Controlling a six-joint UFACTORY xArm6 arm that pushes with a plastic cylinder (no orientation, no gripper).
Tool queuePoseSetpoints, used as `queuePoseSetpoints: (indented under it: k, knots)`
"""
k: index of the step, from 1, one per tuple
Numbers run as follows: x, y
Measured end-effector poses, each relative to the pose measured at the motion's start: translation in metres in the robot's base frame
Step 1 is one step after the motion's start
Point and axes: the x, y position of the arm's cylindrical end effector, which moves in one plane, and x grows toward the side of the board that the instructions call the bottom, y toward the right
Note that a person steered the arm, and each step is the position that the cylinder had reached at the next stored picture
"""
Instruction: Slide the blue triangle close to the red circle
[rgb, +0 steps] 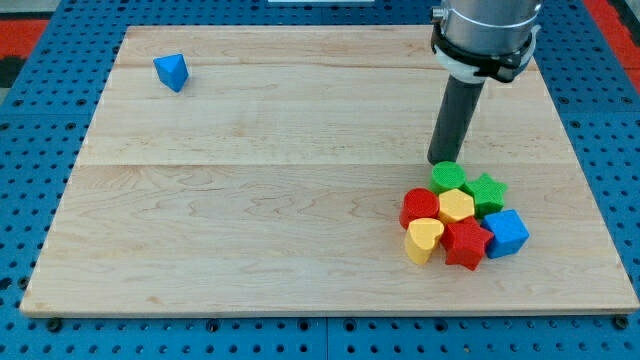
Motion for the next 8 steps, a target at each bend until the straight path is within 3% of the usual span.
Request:
queuePoseSetpoints:
  k: [2, 3, 5, 6, 7, 8]
  knots:
    - [-0.131, -0.008]
    - [-0.190, -0.077]
    - [-0.185, -0.212]
    - [-0.180, -0.240]
    - [-0.122, -0.252]
    - [-0.143, -0.254]
